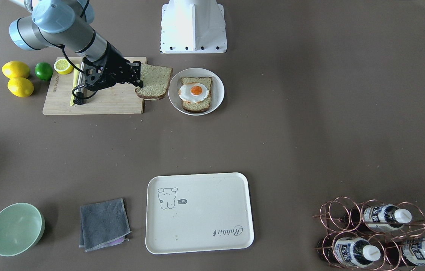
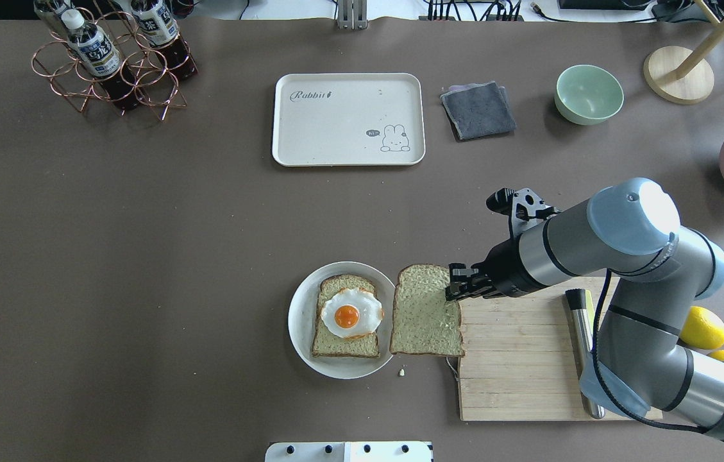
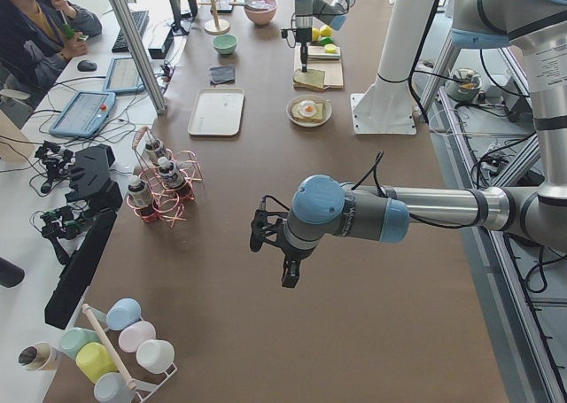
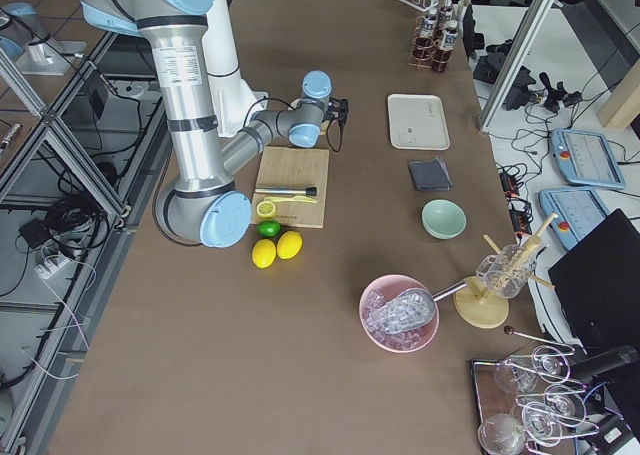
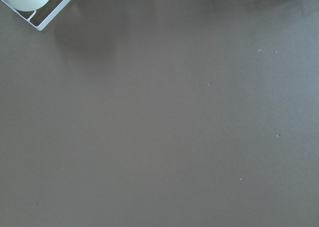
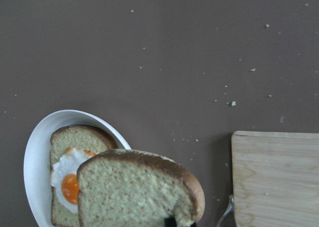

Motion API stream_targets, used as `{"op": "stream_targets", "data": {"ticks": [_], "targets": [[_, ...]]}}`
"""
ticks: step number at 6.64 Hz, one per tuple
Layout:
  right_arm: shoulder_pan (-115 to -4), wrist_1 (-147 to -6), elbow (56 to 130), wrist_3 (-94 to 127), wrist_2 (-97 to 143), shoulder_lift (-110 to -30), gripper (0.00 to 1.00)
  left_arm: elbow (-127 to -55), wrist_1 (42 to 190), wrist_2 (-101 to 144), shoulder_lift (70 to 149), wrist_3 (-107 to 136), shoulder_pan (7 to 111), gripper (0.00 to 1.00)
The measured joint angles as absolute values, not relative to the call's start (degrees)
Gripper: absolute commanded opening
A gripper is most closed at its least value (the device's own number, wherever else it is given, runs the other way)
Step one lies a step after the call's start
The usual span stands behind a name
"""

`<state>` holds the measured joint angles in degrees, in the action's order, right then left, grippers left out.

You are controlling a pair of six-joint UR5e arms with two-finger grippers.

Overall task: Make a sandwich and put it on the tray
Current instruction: 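Carry the bread slice with the right gripper over the egg on the plate, then lower the bread onto the egg slice and open the right gripper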

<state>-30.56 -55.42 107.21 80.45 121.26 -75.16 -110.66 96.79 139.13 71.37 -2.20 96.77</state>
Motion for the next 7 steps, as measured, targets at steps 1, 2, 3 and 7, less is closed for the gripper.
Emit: {"op": "stream_targets", "data": {"ticks": [1, 2, 3, 7], "targets": [[-29.13, -55.33, 105.56, 80.42, 120.83, -72.51, 0.00, -110.70, 96.83, 139.13, 71.39, -2.20, 96.77, 0.98], [-27.66, -55.25, 103.89, 80.37, 119.81, -70.25, 0.00, -110.72, 96.84, 139.13, 71.42, -2.20, 96.77, 0.98], [-26.29, -55.25, 102.45, 80.34, 118.22, -68.39, 0.00, -110.74, 96.85, 139.13, 71.44, -2.22, 96.79, 0.98], [-24.77, -55.46, 98.17, 81.55, 115.86, -64.56, 0.00, -110.79, 96.93, 139.13, 71.16, -2.46, 97.00, 0.98]]}}
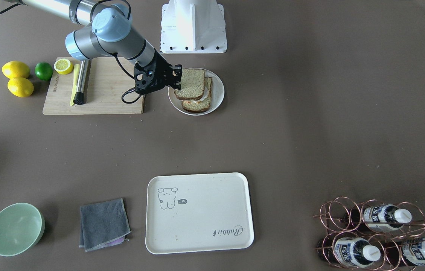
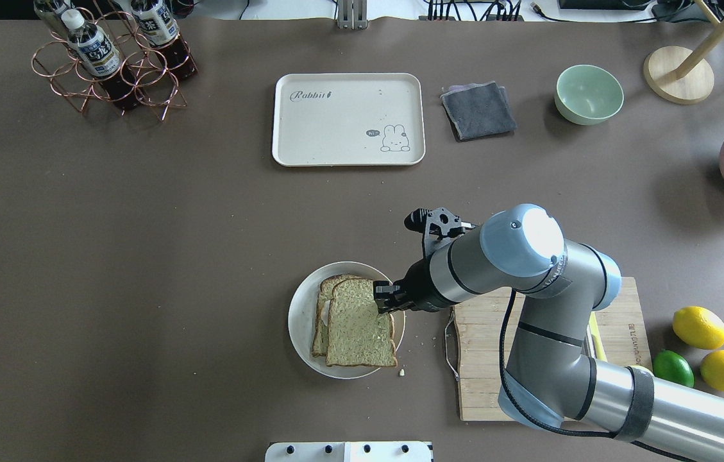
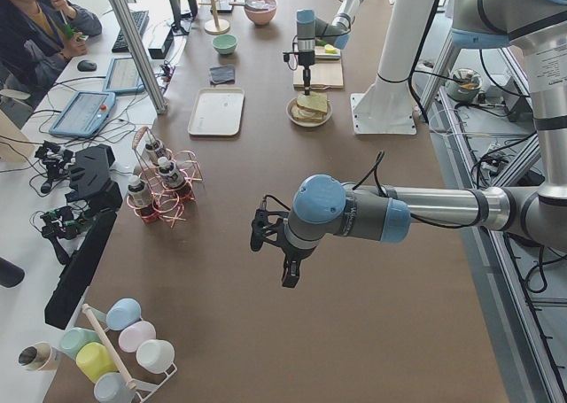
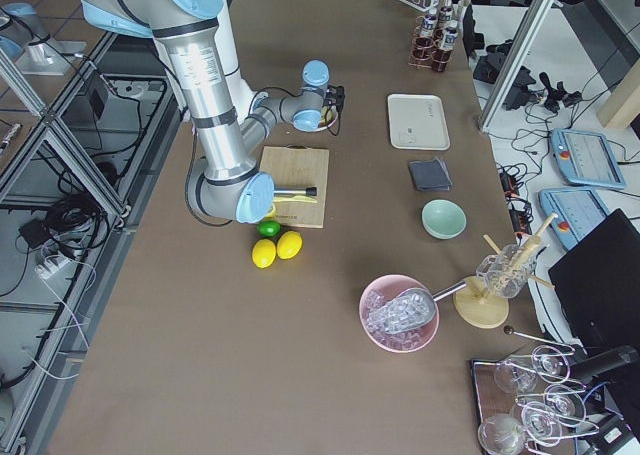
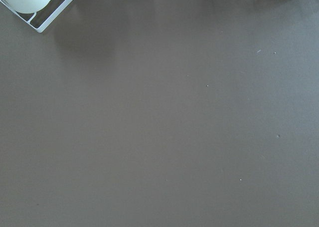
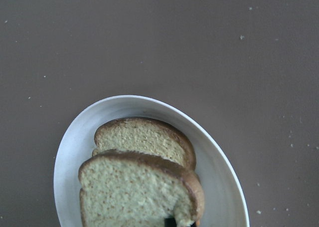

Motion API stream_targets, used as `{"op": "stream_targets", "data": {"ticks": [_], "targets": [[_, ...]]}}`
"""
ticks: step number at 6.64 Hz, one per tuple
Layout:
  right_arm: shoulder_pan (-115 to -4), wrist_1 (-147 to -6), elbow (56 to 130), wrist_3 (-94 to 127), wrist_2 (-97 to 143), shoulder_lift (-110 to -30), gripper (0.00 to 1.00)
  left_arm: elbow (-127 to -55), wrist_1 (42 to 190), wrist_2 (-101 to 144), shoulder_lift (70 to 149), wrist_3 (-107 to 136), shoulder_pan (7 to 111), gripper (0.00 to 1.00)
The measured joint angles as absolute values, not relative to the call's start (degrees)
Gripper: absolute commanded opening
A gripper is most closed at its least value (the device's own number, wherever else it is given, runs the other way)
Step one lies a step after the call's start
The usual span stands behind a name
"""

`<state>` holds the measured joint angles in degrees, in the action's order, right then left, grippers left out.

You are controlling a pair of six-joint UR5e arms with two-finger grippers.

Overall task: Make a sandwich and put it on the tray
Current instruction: 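Lower the bread onto the egg slice and open the right gripper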

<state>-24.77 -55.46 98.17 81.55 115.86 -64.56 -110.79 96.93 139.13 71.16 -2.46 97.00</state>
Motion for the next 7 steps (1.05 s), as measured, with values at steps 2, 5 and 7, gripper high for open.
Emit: {"op": "stream_targets", "data": {"ticks": [2, 5, 7], "targets": [[-24.56, -55.52, 97.78, 82.55, 115.13, -63.94, 0.00, -110.99, 96.94, 139.13, 71.04, -2.54, 97.07, 0.98], [-24.45, -55.50, 96.85, 84.39, 114.81, -62.66, 0.00, -111.23, 96.94, 139.13, 70.87, -2.55, 97.15, 0.98], [-24.44, -55.48, 95.71, 84.34, 114.54, -61.68, 0.20, -111.25, 97.11, 139.13, 70.74, -2.55, 97.19, 0.98]]}}
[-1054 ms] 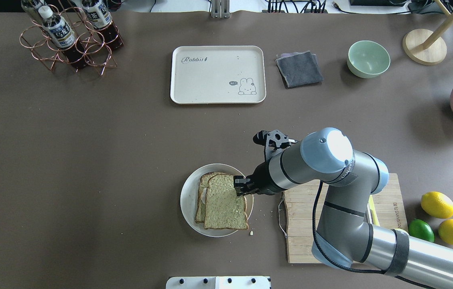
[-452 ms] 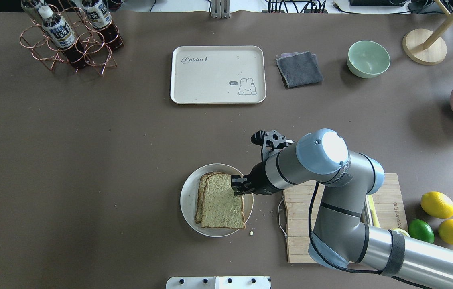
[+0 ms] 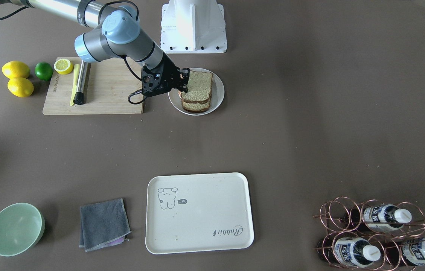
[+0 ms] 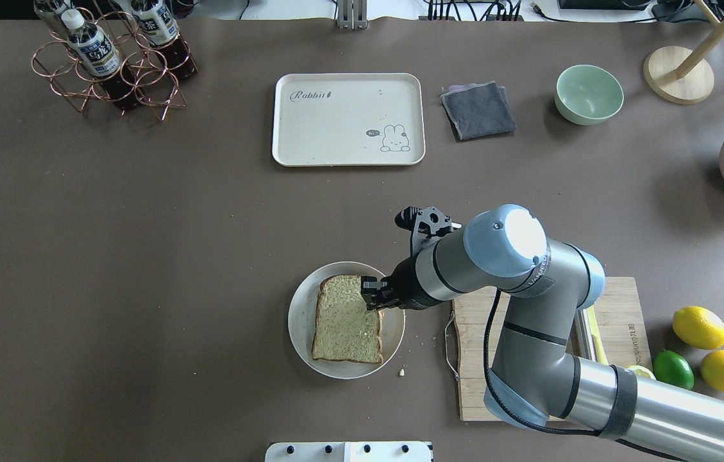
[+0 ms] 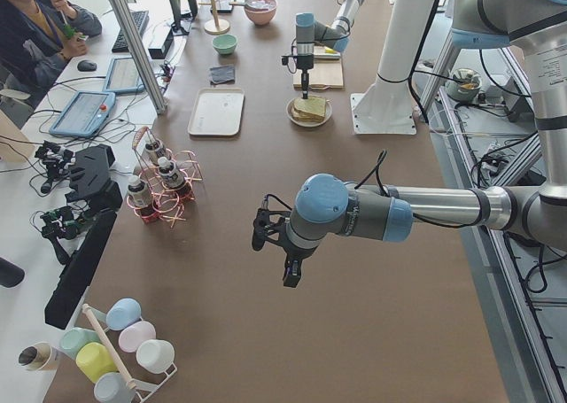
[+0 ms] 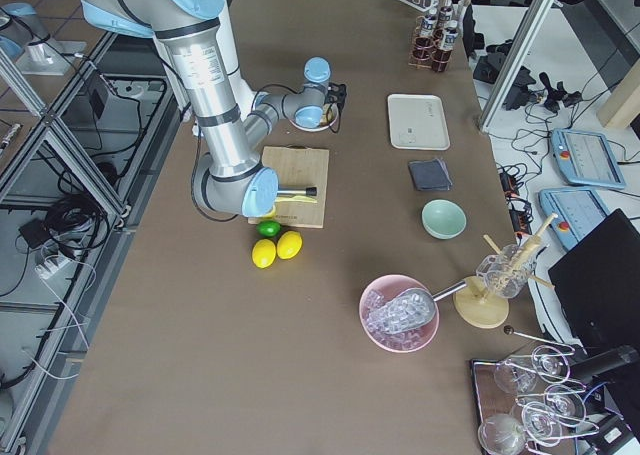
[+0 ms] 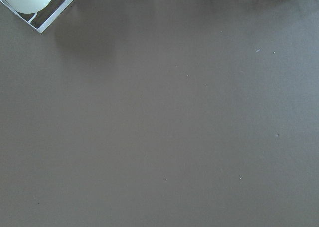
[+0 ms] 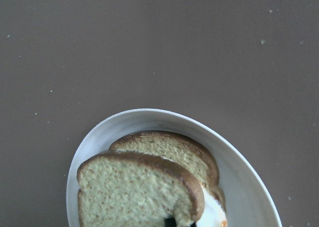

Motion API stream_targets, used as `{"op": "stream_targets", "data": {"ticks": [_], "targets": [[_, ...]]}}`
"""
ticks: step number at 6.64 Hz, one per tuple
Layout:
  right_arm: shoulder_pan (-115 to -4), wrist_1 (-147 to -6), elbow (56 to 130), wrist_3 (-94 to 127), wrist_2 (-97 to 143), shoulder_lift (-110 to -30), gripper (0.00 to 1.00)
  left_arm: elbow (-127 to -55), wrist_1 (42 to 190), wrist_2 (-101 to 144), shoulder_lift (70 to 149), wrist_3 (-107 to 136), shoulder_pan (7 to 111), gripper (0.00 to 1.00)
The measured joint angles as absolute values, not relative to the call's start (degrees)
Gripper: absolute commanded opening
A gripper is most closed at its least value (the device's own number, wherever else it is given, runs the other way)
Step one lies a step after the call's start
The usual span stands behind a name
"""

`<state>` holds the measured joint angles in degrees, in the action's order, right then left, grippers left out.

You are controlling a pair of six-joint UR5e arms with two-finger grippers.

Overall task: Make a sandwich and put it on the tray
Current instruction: 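Lower the bread onto the egg slice and open the right gripper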

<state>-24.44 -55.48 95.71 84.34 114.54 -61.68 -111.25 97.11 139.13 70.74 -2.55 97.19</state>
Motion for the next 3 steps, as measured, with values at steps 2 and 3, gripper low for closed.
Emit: {"op": "stream_targets", "data": {"ticks": [2, 3], "targets": [[-24.46, -55.28, 95.23, 84.57, 114.53, -61.60, 1.00, -111.05, 97.27, 139.13, 70.68, -2.49, 97.21, 0.98], [-24.46, -55.20, 95.24, 84.93, 114.48, -61.69, 1.00, -110.85, 97.29, 139.13, 70.67, -2.40, 97.20, 0.98]]}}
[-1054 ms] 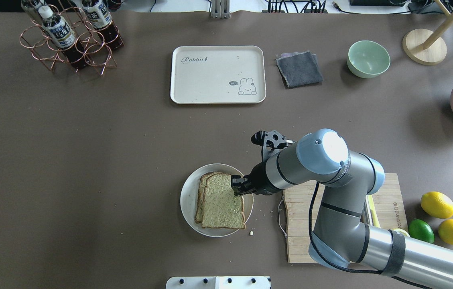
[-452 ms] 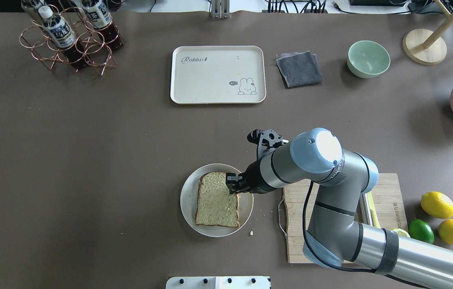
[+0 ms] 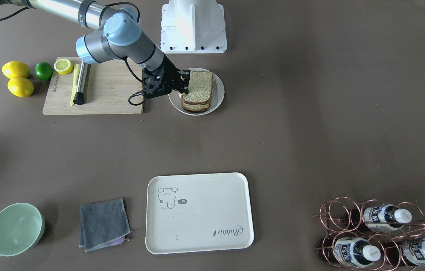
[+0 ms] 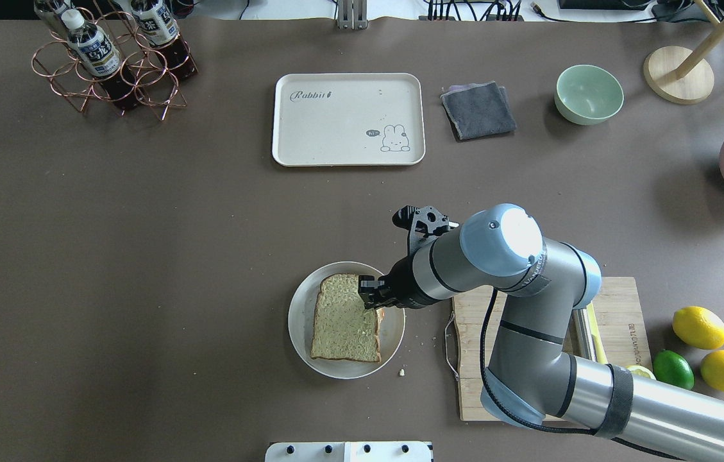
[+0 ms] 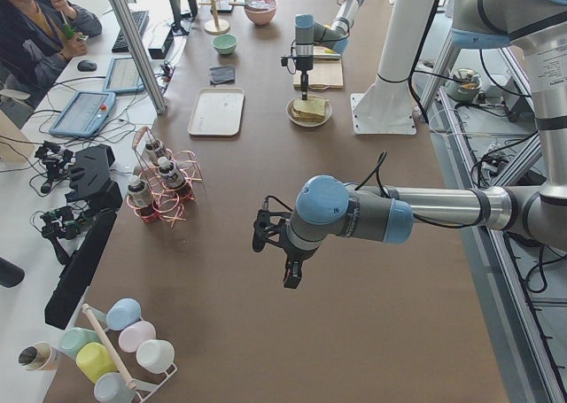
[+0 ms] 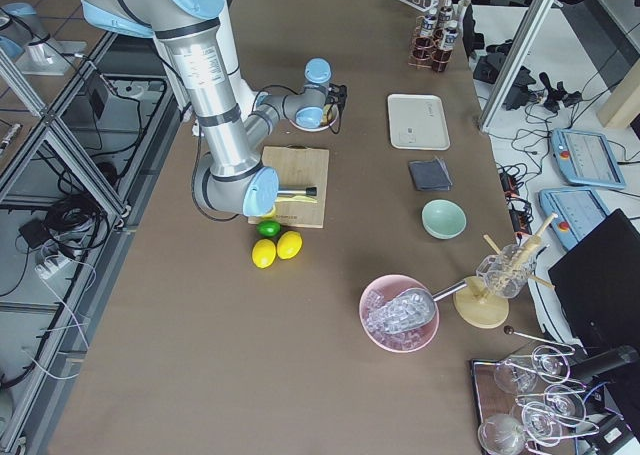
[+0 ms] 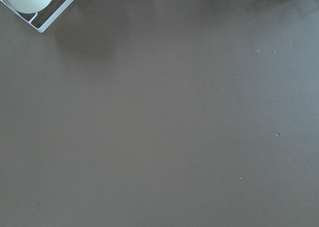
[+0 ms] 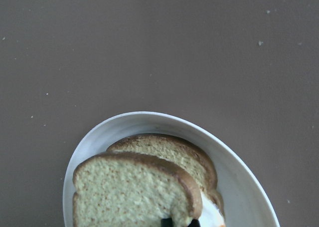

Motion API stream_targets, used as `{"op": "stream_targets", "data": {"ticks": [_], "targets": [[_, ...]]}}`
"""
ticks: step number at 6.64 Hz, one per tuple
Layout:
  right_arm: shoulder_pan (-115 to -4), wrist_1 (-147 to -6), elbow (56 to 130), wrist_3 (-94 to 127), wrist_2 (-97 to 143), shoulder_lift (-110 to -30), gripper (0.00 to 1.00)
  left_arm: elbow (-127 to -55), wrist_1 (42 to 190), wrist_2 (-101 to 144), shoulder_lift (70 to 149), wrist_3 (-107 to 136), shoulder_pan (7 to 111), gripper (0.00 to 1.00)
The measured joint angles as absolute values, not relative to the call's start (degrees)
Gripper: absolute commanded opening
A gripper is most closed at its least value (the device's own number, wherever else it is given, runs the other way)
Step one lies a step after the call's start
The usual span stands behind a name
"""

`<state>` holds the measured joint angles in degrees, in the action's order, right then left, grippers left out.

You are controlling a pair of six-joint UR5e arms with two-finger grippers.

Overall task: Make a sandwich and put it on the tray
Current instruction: 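Lower the bread onto the egg slice and open the right gripper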

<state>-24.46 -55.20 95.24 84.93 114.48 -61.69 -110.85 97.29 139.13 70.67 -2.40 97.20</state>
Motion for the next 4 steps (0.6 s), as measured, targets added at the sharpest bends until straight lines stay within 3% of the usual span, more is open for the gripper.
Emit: {"op": "stream_targets", "data": {"ticks": [4], "targets": [[-26.22, -55.52, 98.01, 85.45, 113.91, -64.24, 1.00, -111.27, 100.67, 141.02, 71.27, 6.64, 92.66, 0.97]]}}
